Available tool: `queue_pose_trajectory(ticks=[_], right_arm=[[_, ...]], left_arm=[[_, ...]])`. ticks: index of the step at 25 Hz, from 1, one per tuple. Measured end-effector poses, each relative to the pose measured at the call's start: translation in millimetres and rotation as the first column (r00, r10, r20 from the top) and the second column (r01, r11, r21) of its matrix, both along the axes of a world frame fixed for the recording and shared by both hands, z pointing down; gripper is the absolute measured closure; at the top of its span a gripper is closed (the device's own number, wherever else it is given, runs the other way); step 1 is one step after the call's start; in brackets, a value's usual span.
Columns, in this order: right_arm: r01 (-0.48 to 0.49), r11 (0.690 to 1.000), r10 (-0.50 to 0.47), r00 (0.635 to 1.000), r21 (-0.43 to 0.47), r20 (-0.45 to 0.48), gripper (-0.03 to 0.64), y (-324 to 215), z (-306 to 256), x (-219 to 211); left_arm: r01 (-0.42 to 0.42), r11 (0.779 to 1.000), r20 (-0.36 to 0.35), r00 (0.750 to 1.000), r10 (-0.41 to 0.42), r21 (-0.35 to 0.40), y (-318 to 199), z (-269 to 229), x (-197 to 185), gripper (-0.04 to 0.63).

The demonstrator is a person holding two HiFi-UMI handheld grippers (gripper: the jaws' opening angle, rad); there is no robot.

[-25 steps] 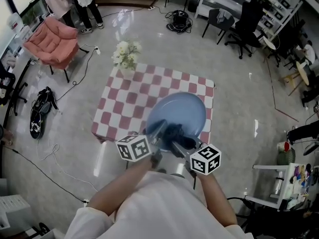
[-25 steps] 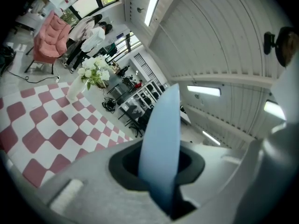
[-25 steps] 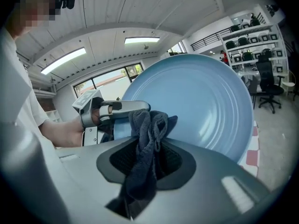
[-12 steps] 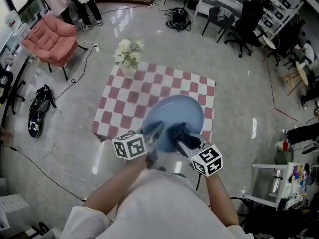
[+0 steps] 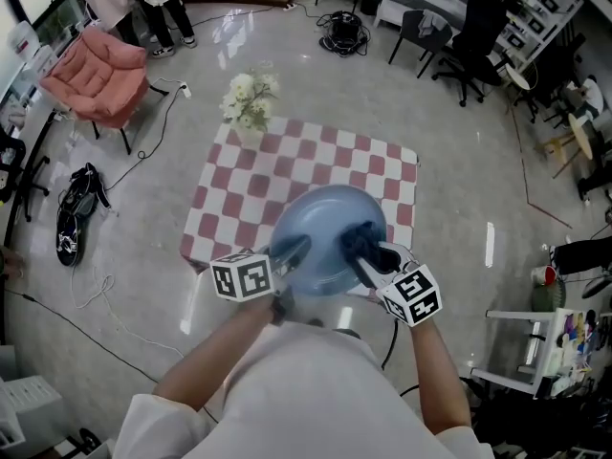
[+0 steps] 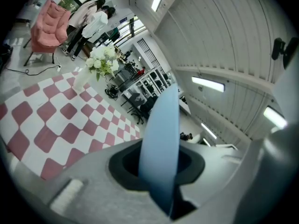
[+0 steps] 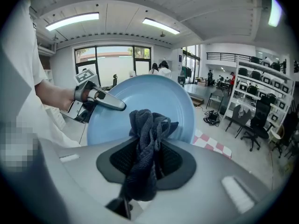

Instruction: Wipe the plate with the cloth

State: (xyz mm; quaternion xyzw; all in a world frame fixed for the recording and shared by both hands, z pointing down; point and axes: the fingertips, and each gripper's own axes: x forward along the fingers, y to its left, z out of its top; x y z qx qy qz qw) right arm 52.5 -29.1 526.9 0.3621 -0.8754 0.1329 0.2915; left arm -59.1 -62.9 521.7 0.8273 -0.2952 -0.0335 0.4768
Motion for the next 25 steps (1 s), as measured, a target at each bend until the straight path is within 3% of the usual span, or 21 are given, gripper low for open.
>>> queue_pose_trajectory(ticks=[10, 17, 25], right_arm=[[-0.060, 0.997, 0.063, 0.997, 0.056, -0.055, 0.512, -34.6, -11.6, 17.7], [-0.115, 0.988, 0.123, 0.989, 0.105, -0.079, 0.512, -58.1, -23.5, 28.6], [-0.129, 0.982, 0.142, 0.985, 0.139, -0.094, 0.514, -76.6, -30.5, 21.5]], left_arm=[[-0.064, 0.995, -0.016, 0.998, 0.063, -0.078, -8.7, 15.9, -0.7, 0.525], [-0.153, 0.981, -0.021, 0.988, 0.152, -0.119, -10.6, 23.6, 13.2, 0.525], [-0.232, 0.965, -0.008, 0.973, 0.232, -0.121, -13.0, 25.1, 23.1, 0.525]])
